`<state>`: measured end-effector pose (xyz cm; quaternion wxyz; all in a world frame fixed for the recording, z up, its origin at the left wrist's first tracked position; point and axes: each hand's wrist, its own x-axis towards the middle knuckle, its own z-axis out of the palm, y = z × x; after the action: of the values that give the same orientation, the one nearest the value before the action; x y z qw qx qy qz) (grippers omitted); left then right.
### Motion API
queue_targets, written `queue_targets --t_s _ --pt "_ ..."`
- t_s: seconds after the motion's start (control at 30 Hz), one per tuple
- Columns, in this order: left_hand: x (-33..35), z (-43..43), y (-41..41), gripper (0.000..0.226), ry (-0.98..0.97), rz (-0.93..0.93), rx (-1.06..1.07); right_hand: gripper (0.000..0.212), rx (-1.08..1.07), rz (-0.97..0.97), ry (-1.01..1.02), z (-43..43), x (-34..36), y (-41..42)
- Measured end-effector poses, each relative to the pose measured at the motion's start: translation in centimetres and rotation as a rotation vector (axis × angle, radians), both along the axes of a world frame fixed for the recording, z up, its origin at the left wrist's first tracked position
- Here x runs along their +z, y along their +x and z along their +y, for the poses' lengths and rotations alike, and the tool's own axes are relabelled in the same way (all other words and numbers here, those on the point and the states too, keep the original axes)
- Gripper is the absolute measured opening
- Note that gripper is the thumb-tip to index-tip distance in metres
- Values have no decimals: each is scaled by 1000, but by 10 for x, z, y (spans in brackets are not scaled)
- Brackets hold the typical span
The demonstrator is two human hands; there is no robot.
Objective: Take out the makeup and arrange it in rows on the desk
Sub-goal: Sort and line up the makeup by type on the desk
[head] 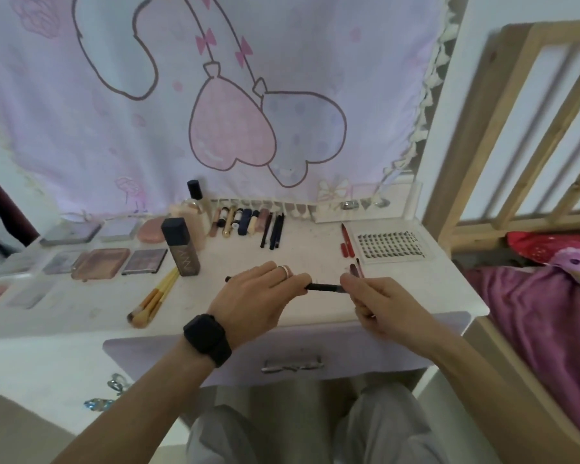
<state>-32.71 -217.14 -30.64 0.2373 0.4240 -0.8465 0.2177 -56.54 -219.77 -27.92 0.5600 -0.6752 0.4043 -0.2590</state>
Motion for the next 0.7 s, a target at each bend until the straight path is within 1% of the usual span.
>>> queue_targets --t_s 0.03,0.07,0.1,0.17,0.2,0.27,0.3,0.33,0.37,0.4,0.47,0.53,0.6,0.7 --pt "1 2 -2 18 69 61 -11 52 3 31 -69 2 1 -3" --pt "3 5 -5 22 181 154 -16 51 2 48 -112 2 0 -6" --pt "7 8 -10 24 341 271 4 50 -4 52 -128 2 -1 -9" --pt "12 8 -16 24 729 506 29 47 -21 53 -128 1 -6 -12" --pt "15 7 -16 23 886 582 30 46 -22 58 -126 0 -9 -13" --pt "18 4 -15 25 1115 652 21 45 -15 77 -133 -1 -15 -14" --pt "19 2 -14 25 1169 666 19 45 -22 90 -137 -2 -18 -15" --pt "21 1 -16 25 1172 669 31 47 -34 99 -130 -4 -20 -17" --pt "20 -2 -19 24 1101 619 56 49 -42 95 -102 -6 -22 -21" --pt "19 -5 -22 23 987 506 91 49 -25 88 -61 -10 -23 -25" --pt "21 -9 -33 26 717 203 139 44 77 103 1 -16 -22 -33" --pt "25 -12 -38 29 489 60 86 39 161 120 44 -21 -19 -37" --pt "26 -18 -36 29 318 -44 12 36 157 145 63 -22 -12 -38" --pt "20 -26 -35 13 150 -206 -44 31 129 182 84 -20 -8 -31"
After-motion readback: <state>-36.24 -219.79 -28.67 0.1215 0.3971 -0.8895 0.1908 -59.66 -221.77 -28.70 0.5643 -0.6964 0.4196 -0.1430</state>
